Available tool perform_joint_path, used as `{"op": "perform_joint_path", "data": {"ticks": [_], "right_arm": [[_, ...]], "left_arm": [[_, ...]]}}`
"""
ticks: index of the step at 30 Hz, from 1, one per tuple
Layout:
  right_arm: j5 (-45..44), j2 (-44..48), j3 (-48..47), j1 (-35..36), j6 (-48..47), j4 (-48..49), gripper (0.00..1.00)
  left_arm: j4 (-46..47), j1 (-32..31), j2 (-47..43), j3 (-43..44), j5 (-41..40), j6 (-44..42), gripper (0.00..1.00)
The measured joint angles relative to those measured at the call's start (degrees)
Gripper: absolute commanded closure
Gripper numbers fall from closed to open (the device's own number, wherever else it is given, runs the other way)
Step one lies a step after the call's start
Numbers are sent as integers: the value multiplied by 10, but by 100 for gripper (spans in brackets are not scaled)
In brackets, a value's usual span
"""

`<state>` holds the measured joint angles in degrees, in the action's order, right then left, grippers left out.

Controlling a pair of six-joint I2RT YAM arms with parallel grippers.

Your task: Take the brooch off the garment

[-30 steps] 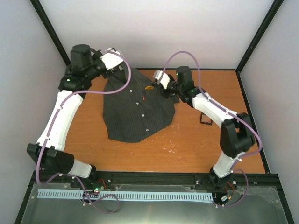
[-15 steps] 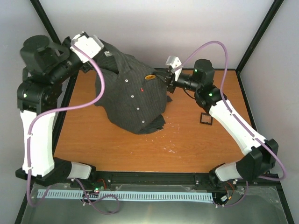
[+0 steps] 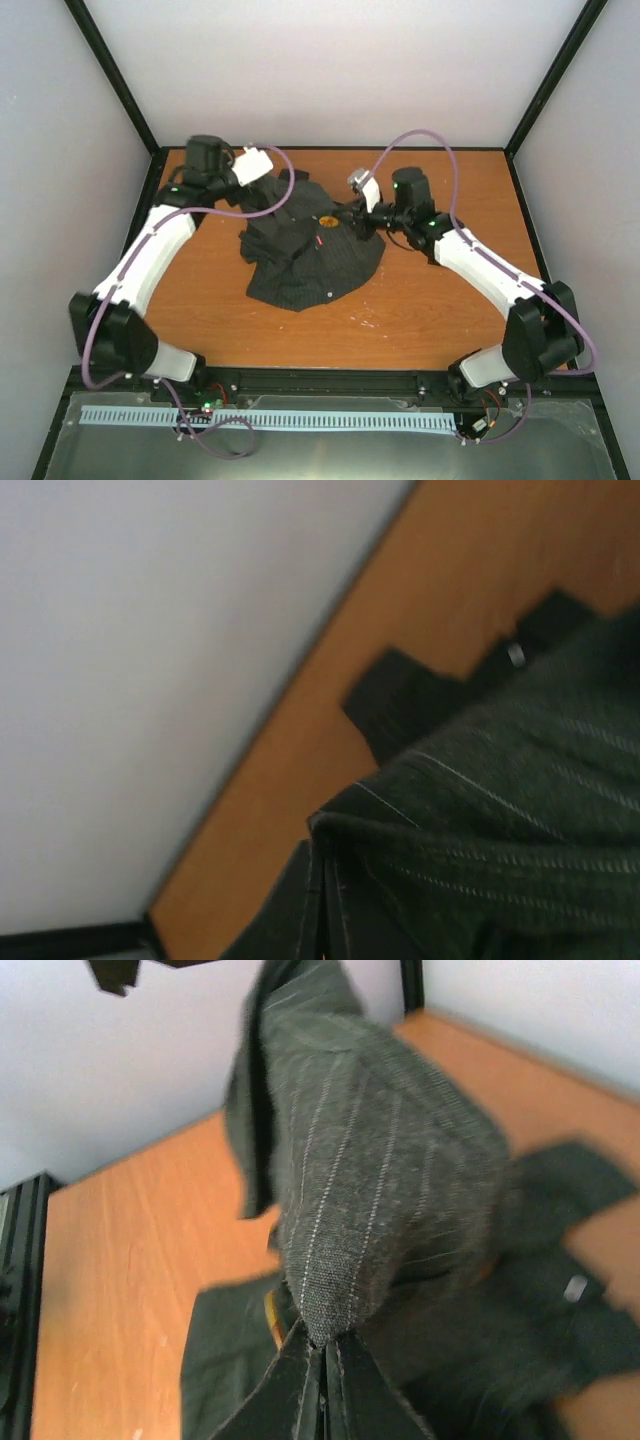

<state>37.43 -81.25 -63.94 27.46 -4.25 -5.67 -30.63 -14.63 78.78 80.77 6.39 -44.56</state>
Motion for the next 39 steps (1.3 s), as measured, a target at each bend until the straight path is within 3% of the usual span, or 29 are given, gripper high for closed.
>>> {"op": "perform_joint_path", "data": {"ticks": [3, 8, 16, 20, 26, 32, 39], "right_arm": [[13, -24, 49, -1, 34, -14, 97], [44, -75, 80, -1, 113, -9, 97], [97, -136, 42, -1, 272, 40, 97], [121, -144, 18, -1, 385, 119, 97], [145, -147, 11, 0, 569, 289, 97], [146, -168, 11, 19, 730, 470, 97], [132, -203, 17, 62, 857, 607, 97]], "left_arm": [[47, 2, 57, -70, -25, -9, 44], [100, 5, 96, -91, 1, -25, 14], [116, 3, -75, -179, 194, -151, 17], [117, 0, -127, -239, 254, -194, 25], [143, -7, -210, -373, 321, -206, 24], [301, -24, -249, -449, 327, -208, 28], [502, -25, -252, -518, 308, -230, 33]]}}
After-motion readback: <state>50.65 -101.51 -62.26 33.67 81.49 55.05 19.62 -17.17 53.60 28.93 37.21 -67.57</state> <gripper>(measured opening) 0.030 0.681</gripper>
